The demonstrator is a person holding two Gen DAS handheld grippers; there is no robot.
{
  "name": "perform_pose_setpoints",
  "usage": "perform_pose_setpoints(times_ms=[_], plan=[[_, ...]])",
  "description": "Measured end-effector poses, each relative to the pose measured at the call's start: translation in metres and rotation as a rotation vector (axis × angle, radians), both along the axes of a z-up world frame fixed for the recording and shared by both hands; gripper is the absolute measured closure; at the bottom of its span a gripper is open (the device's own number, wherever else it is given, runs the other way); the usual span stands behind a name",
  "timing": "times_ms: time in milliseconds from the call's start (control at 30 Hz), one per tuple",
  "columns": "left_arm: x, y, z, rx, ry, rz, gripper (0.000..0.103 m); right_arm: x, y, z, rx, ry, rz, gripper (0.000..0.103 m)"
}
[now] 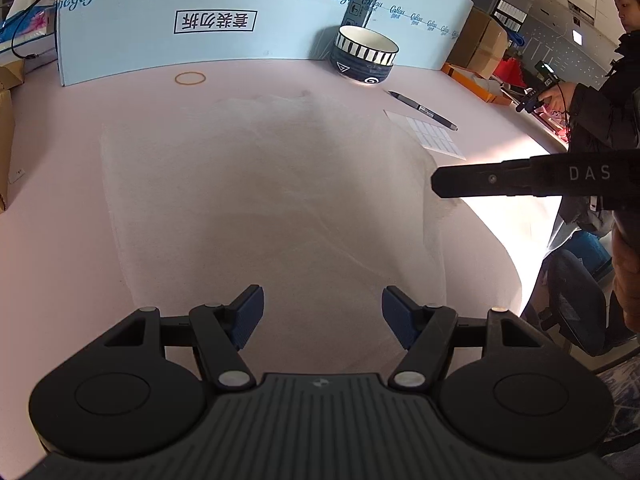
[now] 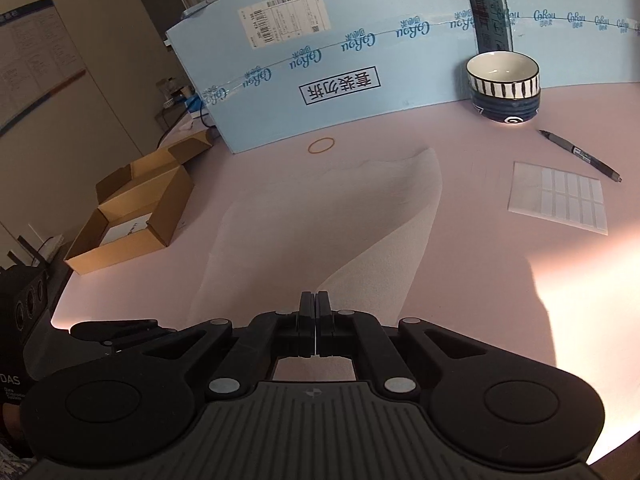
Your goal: Fold shopping bag
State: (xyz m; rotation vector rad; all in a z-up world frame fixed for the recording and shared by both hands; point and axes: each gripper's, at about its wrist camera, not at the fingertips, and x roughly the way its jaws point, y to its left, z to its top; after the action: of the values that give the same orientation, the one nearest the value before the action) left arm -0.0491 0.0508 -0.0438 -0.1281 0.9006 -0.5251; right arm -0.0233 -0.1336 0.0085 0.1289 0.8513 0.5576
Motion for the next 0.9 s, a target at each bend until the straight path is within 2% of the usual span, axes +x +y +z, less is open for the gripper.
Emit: perform_pose_setpoints(times_ms=[100,233,400,467,667,900], plan=[[-0.009,0.008,0.001,-0.056,0.024,0.011,0.04,0.002,0.024,-0.002,-0.008,0.004,0.1,0.102],[-0.024,0.021,0.0,-0.054,0.032,0.061,0.039,0.002,0.052,-0.007,-0.017,0.028,0.22,0.102],[-0.043,0.048,-0.001,-0.106,0.066,0.166,0.038,-0.005,0.082,-0.015,-0.041,0.057,0.348,0.102],[-0.054,0.058,0.001,-0.105,0.067,0.197,0.038,-0.008,0.093,-0.019,-0.046,0.073,0.397,0.102],[-0.078,0.076,0.001,-0.067,0.088,0.24,0.038,-0.014,0.118,-0.034,-0.068,0.119,0.485,0.102],[-0.094,0.091,-0.003,-0.076,0.109,0.285,0.037,-0.022,0.132,-0.048,-0.096,0.161,0.532,0.102]])
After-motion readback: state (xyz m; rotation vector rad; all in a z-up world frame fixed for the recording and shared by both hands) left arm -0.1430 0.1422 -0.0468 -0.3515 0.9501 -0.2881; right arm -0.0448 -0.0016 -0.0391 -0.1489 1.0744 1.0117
